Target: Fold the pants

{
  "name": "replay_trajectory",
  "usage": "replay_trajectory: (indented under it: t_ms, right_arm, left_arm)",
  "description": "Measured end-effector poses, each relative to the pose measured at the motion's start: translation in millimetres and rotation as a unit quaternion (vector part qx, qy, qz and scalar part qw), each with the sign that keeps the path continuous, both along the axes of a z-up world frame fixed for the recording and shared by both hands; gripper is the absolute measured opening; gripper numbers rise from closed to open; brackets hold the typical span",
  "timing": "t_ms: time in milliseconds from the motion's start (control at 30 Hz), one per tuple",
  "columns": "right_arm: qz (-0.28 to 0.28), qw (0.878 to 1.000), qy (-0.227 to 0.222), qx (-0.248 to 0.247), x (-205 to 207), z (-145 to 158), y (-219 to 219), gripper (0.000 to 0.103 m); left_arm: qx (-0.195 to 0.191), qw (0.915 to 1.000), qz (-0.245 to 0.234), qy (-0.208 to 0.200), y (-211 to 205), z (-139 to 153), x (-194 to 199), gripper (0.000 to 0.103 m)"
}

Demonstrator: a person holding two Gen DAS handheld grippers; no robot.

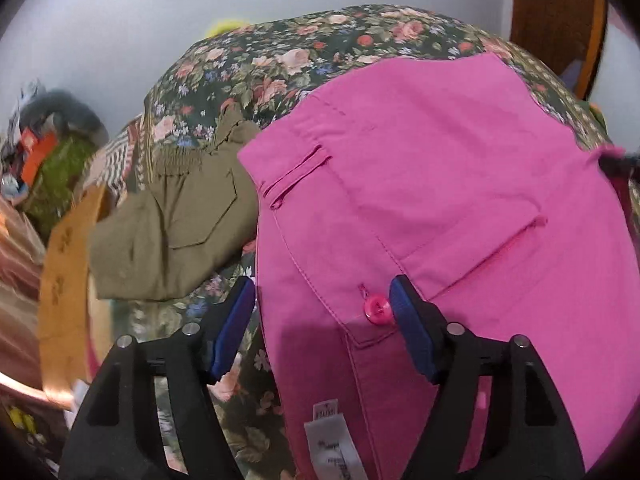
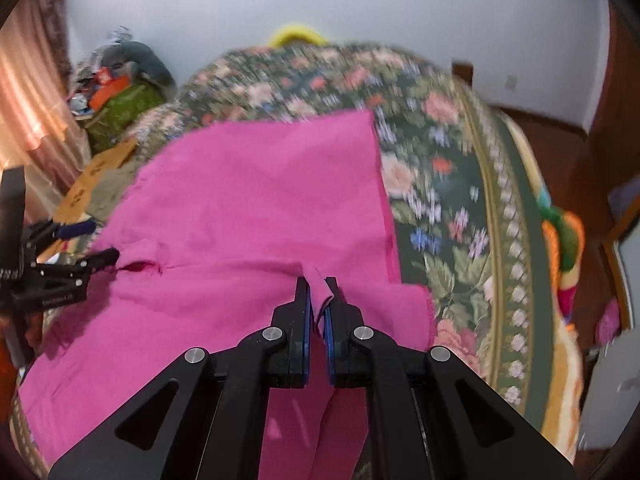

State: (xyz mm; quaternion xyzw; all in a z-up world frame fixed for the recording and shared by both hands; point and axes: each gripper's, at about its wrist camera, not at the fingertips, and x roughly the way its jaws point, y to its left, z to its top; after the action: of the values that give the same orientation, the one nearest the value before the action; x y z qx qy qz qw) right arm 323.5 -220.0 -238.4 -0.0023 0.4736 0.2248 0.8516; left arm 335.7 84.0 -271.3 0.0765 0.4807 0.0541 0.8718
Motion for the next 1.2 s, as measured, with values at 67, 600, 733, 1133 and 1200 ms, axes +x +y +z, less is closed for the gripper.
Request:
replay_trajectory:
  t_ms: [67, 600, 733, 1133, 1200]
  right_arm:
    - [-0.004, 1.0, 0.024, -0.011, 8, -17, 1, 0.005]
    - [-0.043, 0.992, 0.02, -0.117, 0, -17, -32, 0.009]
    - [-0.024, 0.994, -0.025, -0.106, -20, 22, -37, 0.017]
    - [0.009, 0.993, -0.098, -0.061, 23, 61, 13, 0.047]
    - [0.009, 0.994, -0.095, -0.061, 38, 53, 20, 0.047]
  left_arm:
    - [-0.019, 0.9997, 0.012, -0.001, 9, -1, 1, 0.084]
    - [-0.053, 0.9982, 0.026, -0.004, 19, -2, -7, 0.094]
    - [-0.027, 0.9988, 0.012, -0.039, 22, 17, -27, 0.094]
    - [-0.054, 0.9961, 0.041, -0.056, 81, 49, 28, 0.093]
    - [-0.063, 0.9961, 0.041, -0.046, 85, 41, 42, 0.09]
